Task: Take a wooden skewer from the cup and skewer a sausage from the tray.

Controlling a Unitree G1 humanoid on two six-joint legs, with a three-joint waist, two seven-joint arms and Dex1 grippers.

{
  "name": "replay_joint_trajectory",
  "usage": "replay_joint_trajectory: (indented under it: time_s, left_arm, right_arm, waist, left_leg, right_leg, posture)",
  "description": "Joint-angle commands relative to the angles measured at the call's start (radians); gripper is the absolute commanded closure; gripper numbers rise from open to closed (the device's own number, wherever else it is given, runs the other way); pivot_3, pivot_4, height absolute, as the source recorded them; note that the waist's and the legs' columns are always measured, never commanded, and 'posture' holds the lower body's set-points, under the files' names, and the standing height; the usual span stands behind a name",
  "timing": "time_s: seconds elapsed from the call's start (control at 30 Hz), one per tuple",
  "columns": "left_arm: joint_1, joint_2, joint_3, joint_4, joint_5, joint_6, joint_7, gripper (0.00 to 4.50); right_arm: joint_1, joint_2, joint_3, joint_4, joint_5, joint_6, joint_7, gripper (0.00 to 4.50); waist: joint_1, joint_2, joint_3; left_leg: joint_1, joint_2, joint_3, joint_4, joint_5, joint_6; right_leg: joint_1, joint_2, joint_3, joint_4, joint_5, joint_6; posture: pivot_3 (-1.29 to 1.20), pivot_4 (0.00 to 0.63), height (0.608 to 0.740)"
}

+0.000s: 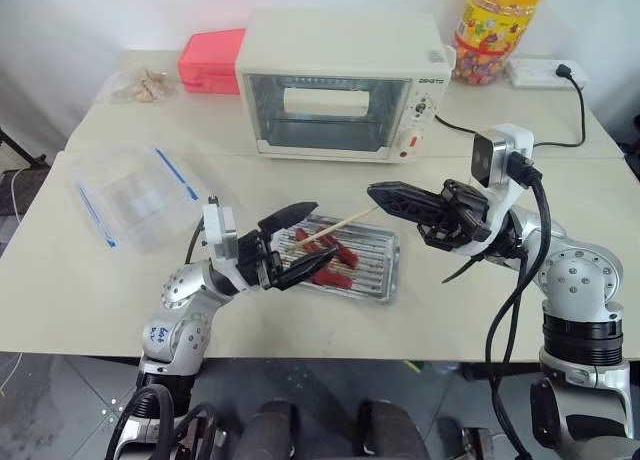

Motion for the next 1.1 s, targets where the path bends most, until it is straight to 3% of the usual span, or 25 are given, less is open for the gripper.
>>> replay_joint_trajectory:
  time_s: [0.03,0.33,0.6,0.7,0.93,1.07,1.1]
  left_arm:
    - [0.000,-0.003,0.012,-0.036,-0.031,0.007,0.005,1.54]
    - [0.004,-0.011,-0.001,-0.046,-0.040,0.023,0.004,4.39]
    - [0.006,-0.016,0.003,-0.069,-0.056,0.052,0.013,4.47]
    - [0.007,-0.002,0.017,-0.078,-0.058,0.060,0.009,4.50]
    - [0.057,0.076,0.066,-0.115,-0.078,0.084,-0.009,4.50]
    - [0.160,0.187,0.153,-0.133,-0.063,0.078,-0.039,4.50]
    - [0.182,0.209,0.173,-0.133,-0.057,0.071,-0.041,4.50]
  right_arm:
    - [-0.002,0.004,-0.020,-0.028,0.021,-0.009,-0.001,4.50]
    - [-0.005,0.012,-0.015,-0.024,0.016,-0.016,-0.007,4.50]
    - [-0.003,-0.015,-0.008,-0.011,0.030,0.034,-0.028,4.50]
    - [-0.004,-0.035,-0.003,-0.009,-0.015,0.014,-0.016,3.88]
    - [-0.027,-0.117,-0.035,0.031,-0.096,-0.056,0.077,1.48]
    - [0.023,-0.282,-0.037,0.015,-0.189,-0.100,0.206,0.12]
    - [0.046,-0.322,-0.024,0.006,-0.229,-0.132,0.243,0.03]
  waist:
    - [-0.001,0.000,0.000]
    - [0.002,0.000,0.000]
    - [0.000,0.000,0.000]
    - [0.000,0.000,0.000]
    - [0.001,0.000,0.000]
    - [0.000,0.000,0.000]
    - [0.001,0.000,0.000]
  left_leg:
    - [0.000,0.000,0.000,0.000,0.000,0.000]
    - [0.000,0.000,0.000,0.000,0.000,0.000]
    - [0.000,0.000,0.000,0.000,0.000,0.000]
    - [0.000,0.000,0.000,0.000,0.000,0.000]
    - [0.000,0.000,0.000,0.000,0.000,0.000]
    - [0.000,0.000,0.000,-0.001,0.000,0.000]
    - [0.000,0.000,0.000,-0.002,0.000,0.000]
  right_leg:
    - [0.000,0.000,0.000,0.000,0.000,0.000]
    - [0.000,0.000,0.000,0.000,0.000,0.000]
    - [0.000,0.000,0.000,0.000,0.000,0.000]
    - [0.000,0.000,0.000,0.000,0.000,0.000]
    - [0.000,0.000,0.001,-0.002,0.000,0.000]
    - [0.000,0.000,0.001,-0.002,0.000,0.000]
    - [0.000,0.000,0.001,-0.003,0.000,0.000]
  posture:
    - [0.00,0.150,0.740]
    - [0.00,0.150,0.740]
    - [0.00,0.150,0.740]
    - [0.00,0.150,0.740]
    - [0.00,0.150,0.740]
    - [0.00,0.150,0.740]
    - [0.00,0.150,0.740]
